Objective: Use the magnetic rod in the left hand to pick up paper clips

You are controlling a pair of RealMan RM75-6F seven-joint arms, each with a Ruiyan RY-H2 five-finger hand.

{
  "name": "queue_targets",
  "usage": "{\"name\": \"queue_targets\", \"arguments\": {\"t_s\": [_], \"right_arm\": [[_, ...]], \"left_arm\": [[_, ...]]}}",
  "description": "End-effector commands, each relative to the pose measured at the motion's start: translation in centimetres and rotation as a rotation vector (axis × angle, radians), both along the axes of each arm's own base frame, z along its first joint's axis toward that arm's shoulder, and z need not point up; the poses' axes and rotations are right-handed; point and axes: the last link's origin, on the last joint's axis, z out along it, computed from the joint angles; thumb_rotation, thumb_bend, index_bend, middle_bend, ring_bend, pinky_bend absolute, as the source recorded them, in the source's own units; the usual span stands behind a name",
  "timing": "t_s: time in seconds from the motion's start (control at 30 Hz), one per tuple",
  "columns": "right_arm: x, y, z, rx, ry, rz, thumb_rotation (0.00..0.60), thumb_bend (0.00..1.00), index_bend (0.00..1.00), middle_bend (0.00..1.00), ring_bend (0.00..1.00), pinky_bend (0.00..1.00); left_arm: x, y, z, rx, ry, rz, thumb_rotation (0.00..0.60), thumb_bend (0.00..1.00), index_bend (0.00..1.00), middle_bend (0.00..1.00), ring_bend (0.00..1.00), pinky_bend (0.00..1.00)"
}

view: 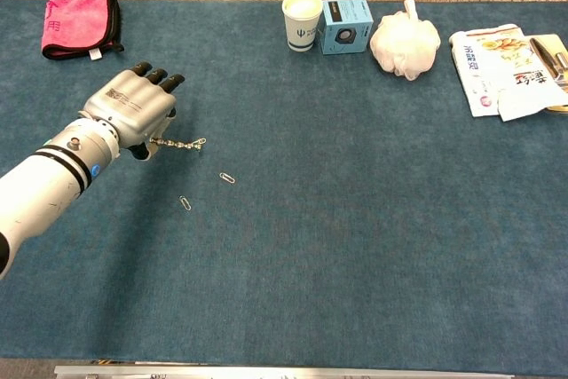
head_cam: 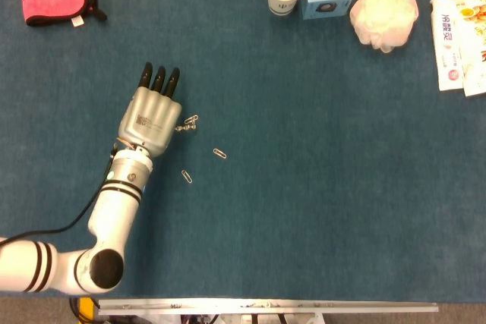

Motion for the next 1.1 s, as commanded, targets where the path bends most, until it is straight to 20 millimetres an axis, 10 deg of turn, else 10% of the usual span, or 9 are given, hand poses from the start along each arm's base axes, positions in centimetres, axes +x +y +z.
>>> {"name": "queue_targets", "arguments": {"t_s": [0.03, 0.67, 1.1], "right_arm": [[0.0, 0.0, 0.0, -0.001, -0.001, -0.001, 0.6, 0.0, 0.18, 0.16, 0.24, 0.53], [0.0, -0.1, -0.1, 0.008, 0.001, -0.002, 0.6, 0.0, 0.18, 0.16, 0.24, 0.53], [0.1, -0.1, -0.4, 0.017, 0.007, 0.0, 0.6, 0.0, 0.18, 0.16, 0.24, 0.53]], "left_arm": [[0.0, 0.5, -0.3, 0.001, 0.005, 0.008, 0.6, 0.33, 0.59, 0.04, 0.0, 0.03], [0.0, -0.3, 0.7, 0.02, -0.013, 0.002, 0.6, 0.33, 0.59, 0.04, 0.0, 0.03], [-4.9, -2.6, 4.7, 0.104, -0.052, 0.123, 0.6, 0.33, 0.59, 0.04, 0.0, 0.03]]}}
